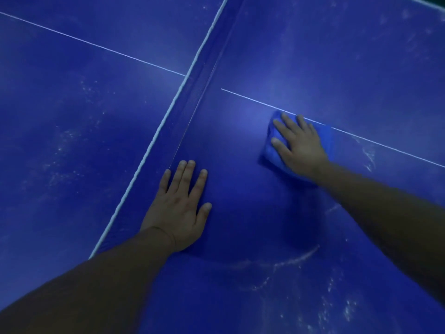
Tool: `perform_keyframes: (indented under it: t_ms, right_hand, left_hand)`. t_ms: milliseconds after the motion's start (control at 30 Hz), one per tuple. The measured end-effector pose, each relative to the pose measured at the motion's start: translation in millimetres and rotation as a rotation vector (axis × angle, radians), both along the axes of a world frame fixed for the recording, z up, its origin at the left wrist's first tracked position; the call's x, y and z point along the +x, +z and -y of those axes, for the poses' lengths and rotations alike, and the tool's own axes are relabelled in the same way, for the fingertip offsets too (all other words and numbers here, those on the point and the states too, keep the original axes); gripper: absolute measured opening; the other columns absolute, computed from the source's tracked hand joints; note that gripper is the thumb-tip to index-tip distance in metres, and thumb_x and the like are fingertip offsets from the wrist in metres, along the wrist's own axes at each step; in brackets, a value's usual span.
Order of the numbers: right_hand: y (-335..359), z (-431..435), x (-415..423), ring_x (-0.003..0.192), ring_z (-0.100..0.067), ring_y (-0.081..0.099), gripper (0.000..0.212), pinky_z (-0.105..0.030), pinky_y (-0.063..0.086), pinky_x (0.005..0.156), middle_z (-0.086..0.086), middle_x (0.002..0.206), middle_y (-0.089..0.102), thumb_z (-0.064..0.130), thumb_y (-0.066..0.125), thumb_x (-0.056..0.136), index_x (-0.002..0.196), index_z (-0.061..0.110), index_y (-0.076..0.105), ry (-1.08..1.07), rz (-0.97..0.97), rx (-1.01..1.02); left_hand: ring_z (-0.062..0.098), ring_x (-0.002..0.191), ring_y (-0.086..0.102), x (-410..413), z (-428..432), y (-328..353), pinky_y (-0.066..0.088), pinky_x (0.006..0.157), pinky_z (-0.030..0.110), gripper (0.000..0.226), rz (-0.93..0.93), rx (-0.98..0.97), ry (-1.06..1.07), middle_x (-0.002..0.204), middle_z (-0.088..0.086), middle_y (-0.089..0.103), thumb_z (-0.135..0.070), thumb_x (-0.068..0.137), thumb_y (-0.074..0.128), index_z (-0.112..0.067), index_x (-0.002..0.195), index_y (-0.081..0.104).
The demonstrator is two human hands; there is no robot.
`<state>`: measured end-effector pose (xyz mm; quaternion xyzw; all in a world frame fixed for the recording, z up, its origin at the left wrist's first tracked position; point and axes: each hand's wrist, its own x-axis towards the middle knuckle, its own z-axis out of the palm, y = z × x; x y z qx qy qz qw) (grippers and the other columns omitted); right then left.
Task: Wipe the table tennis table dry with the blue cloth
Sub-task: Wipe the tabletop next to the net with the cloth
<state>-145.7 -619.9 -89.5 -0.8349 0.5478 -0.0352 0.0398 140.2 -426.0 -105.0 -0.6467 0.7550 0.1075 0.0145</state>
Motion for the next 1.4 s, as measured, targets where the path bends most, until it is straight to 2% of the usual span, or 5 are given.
perform_keyframes:
  t_ms: [333,567,867,1133,1400]
  right_hand:
    - [5.2,-222.6,27.2,0.153,-0.032,0.018,0.054,-0.051,0.013,0.121,0.004,0.162,0.033,0.055,0.032,0.104,0.151,0.029,0.042,0.794,-0.025,0.161]
    - [12.1,-113.4,75.3,0.152,-0.032,0.021,0.07,-0.057,0.02,0.119,0.003,0.163,0.031,0.059,0.016,0.094,0.152,0.028,0.041,0.186,0.036,0.093]
    - [4.5,-284.0,30.1,0.15,-0.033,0.025,0.046,-0.053,0.024,0.118,0.003,0.158,0.04,0.044,0.038,0.104,0.144,0.027,0.052,1.045,-0.033,0.151]
    - [8.0,-123.3,94.0,0.148,-0.035,0.029,0.072,-0.055,0.025,0.116,-0.001,0.159,0.038,0.057,0.017,0.093,0.149,0.022,0.047,0.195,0.049,0.028]
    - [5.8,-309.2,42.7,0.153,-0.031,0.017,0.052,-0.051,0.013,0.122,0.004,0.162,0.031,0.053,0.034,0.105,0.15,0.028,0.044,1.031,-0.026,0.163]
  left_hand:
    - [0.008,0.15,-0.02,9.7,1.4,14.6,-0.017,0.12,0.027,0.081,-0.301,0.068,0.026,0.167,0.001,-0.01,-0.057,0.088,0.007,-0.016,0.156,-0.007]
    - [0.011,0.154,-0.001,20.2,-105.7,17.1,-0.002,0.124,0.024,0.068,-0.446,-0.084,0.139,0.165,0.003,0.013,-0.045,0.102,0.028,-0.005,0.157,0.022]
    - [0.021,0.155,0.002,20.4,-167.0,5.3,0.001,0.124,0.038,0.068,-0.146,-0.072,0.149,0.166,0.012,0.014,-0.044,0.102,0.025,-0.004,0.157,0.023]
    - [0.019,0.155,-0.002,21.5,-164.2,4.6,-0.007,0.124,0.035,0.069,-0.113,-0.073,0.145,0.167,0.01,0.009,-0.047,0.101,0.022,-0.007,0.158,0.018]
    - [0.023,0.155,0.002,31.5,-177.1,7.3,-0.002,0.125,0.034,0.07,-0.25,-0.077,0.079,0.166,0.014,0.011,-0.041,0.101,0.029,0.0,0.157,0.017]
